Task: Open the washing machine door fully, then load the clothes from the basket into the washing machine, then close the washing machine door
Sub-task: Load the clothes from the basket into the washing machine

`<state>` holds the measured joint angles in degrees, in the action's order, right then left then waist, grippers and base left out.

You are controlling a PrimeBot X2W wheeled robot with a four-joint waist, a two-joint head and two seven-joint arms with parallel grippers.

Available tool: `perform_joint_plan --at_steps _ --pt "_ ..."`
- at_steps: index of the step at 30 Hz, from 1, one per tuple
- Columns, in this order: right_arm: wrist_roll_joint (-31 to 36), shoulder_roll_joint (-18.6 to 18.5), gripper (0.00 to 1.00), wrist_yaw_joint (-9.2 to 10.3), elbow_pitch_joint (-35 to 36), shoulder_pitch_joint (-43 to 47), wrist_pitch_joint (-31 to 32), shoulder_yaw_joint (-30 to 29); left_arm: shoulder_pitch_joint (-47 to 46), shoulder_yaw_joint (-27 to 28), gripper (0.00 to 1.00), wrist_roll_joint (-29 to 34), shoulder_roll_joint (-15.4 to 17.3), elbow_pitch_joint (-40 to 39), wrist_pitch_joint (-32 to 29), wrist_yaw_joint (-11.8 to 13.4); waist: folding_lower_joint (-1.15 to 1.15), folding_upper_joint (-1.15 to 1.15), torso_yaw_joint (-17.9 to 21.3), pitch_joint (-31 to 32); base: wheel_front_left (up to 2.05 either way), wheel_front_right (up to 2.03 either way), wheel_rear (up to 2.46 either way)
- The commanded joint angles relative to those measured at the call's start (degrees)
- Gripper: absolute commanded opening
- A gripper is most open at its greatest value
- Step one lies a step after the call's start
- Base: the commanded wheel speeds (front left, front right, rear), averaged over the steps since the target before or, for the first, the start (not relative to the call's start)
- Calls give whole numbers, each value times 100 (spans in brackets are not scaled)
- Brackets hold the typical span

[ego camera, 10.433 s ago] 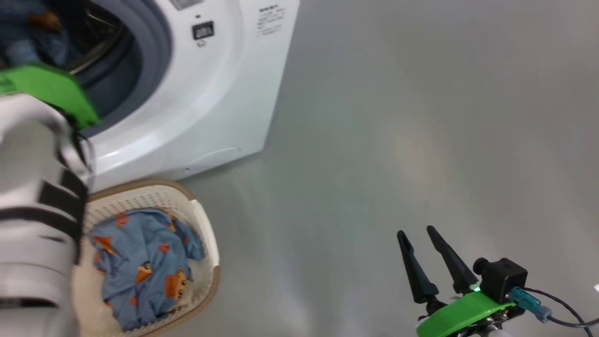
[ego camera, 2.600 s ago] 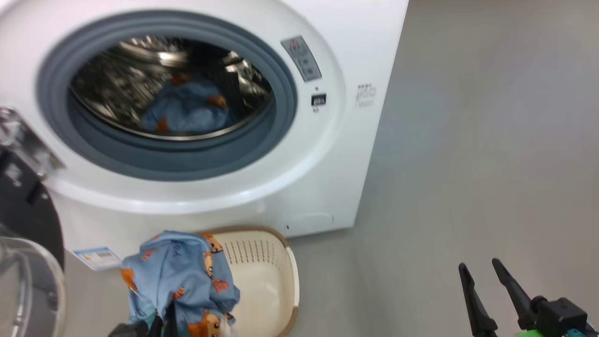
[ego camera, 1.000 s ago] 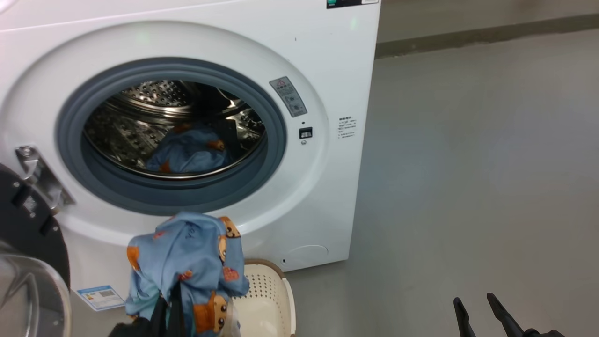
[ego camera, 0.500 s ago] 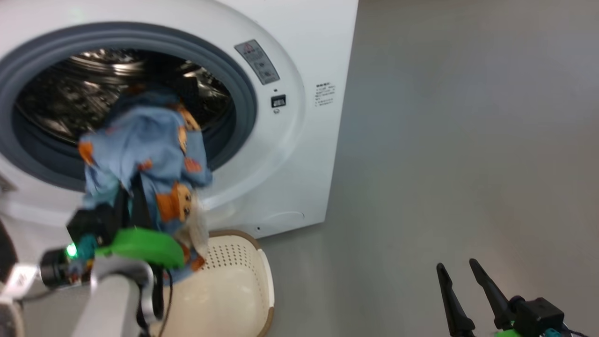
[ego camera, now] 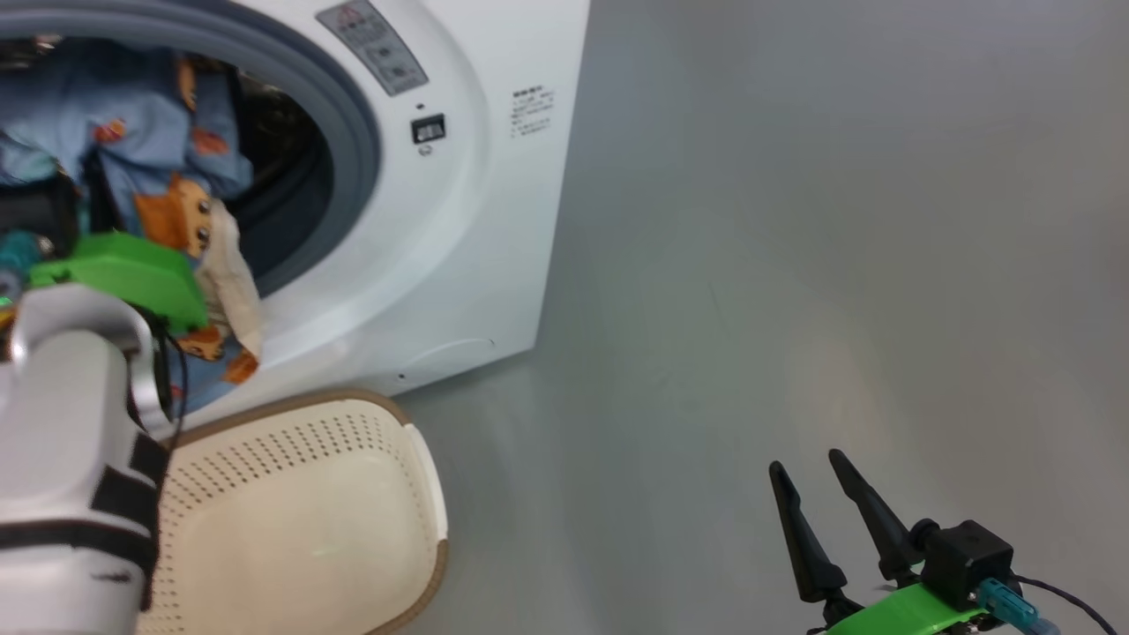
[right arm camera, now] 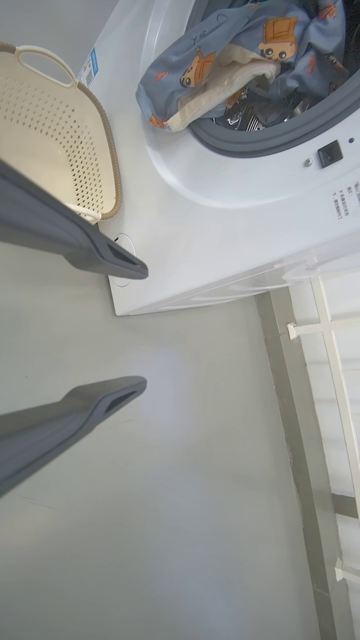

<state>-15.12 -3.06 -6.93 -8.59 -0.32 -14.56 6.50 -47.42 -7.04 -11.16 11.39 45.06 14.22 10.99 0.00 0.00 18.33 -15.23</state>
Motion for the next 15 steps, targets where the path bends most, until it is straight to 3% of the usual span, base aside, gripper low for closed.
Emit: perform_joint_plan --at_steps 1,15 --pt "-121 -15 100 -56 94 -157 -44 172 -309 112 0 68 270 16 68 59 0 0 335 -416 0 0 0" --pt "-426 -24 100 -56 -27 -634 -44 812 -2522 -139 0 460 883 1584 72 170 0 0 756 -1661 0 0 0"
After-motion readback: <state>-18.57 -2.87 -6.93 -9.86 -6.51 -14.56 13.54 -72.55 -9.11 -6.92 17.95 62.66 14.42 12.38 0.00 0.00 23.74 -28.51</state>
